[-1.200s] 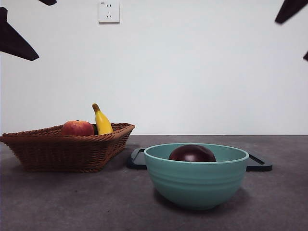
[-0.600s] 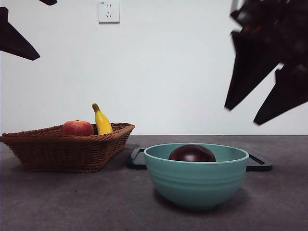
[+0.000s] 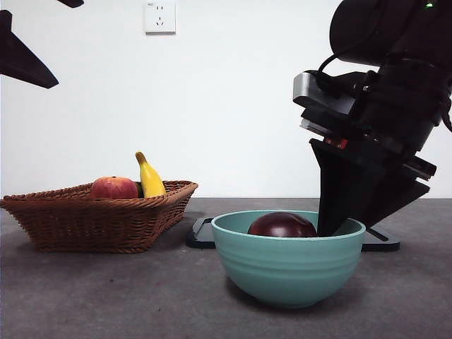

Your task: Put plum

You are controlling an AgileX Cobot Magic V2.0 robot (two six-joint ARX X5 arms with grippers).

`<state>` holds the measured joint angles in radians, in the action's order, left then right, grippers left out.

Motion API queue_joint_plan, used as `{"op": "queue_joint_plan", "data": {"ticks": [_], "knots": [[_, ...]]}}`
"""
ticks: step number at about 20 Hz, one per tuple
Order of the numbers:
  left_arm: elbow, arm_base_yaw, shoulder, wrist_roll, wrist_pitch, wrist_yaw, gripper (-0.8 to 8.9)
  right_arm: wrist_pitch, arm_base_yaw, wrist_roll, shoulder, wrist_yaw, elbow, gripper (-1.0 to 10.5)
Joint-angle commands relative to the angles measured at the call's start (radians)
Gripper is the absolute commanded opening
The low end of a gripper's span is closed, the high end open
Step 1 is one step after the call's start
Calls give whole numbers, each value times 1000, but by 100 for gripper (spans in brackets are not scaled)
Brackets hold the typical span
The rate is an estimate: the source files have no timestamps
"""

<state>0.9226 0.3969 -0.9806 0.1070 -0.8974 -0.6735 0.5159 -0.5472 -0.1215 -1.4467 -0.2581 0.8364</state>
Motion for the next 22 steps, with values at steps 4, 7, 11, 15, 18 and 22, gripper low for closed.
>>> {"op": "queue_joint_plan", "data": {"ticks": [4, 7, 11, 15, 18, 22], "knots": [[12, 5, -5, 13, 7, -8, 405, -15, -9, -10, -17, -2, 5, 10], [12, 5, -5, 13, 7, -8, 405, -15, -9, -10, -9, -3, 9, 10], [12, 5, -5, 16, 6, -7, 405, 31, -2, -18, 5, -2, 87, 10], [12, 5, -5, 16, 6, -8, 405, 93, 39, -13, -3, 33, 232, 10], [12, 5, -5, 16, 7, -8, 405, 130, 97, 5, -52, 34, 359, 10], [12, 5, -5, 16, 7, -8, 405, 163, 173, 27, -187, 31, 548, 10]]}}
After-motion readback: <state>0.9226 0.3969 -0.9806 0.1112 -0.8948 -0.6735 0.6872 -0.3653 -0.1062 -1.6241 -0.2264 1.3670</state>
